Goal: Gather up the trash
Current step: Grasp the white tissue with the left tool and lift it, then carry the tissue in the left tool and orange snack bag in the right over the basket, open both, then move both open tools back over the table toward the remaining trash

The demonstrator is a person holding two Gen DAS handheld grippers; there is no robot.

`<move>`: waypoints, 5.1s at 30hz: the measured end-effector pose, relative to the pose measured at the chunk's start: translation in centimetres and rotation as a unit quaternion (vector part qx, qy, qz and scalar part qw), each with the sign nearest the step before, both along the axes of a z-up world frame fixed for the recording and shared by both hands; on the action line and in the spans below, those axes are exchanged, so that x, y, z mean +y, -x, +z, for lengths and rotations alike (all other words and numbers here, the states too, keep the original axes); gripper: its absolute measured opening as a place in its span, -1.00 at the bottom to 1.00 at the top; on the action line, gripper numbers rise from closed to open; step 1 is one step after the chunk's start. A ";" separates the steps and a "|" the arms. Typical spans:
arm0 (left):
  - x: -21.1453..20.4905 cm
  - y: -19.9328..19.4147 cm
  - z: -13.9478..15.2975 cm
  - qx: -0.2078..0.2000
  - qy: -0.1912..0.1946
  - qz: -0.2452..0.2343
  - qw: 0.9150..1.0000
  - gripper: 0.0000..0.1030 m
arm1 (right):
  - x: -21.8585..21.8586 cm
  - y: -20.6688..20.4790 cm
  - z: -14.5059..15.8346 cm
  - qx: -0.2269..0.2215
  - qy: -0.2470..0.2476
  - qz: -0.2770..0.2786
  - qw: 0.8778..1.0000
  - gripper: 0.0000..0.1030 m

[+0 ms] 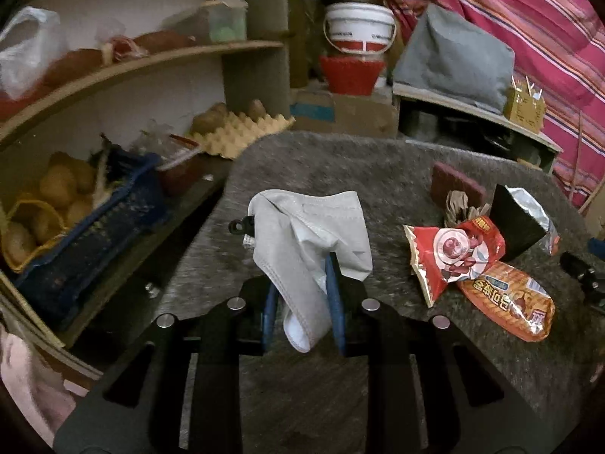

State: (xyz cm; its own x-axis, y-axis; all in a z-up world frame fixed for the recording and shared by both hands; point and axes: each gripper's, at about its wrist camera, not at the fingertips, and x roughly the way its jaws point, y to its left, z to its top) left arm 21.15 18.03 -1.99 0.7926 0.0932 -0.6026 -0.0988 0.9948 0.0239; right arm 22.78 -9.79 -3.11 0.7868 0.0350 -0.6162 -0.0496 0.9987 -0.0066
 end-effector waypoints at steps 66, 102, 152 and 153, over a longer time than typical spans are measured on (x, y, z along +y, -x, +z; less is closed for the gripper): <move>-4.3 2.8 3.8 -0.055 0.012 -0.013 0.998 -0.56 | -13.9 6.1 3.4 -0.026 -0.033 -0.032 0.999 -0.85; -42.2 4.6 1.1 -0.045 -0.003 -0.294 0.955 -0.56 | -40.7 19.3 0.2 -0.002 -0.063 -0.264 0.962 -0.85; -30.8 4.3 4.6 -0.084 -0.022 -0.220 0.972 0.89 | -36.1 13.7 -0.6 0.030 0.004 -0.279 0.960 0.82; -29.8 4.0 4.6 -0.083 -0.020 -0.212 0.974 0.89 | -35.3 13.4 -0.1 0.021 0.007 -0.275 0.961 0.86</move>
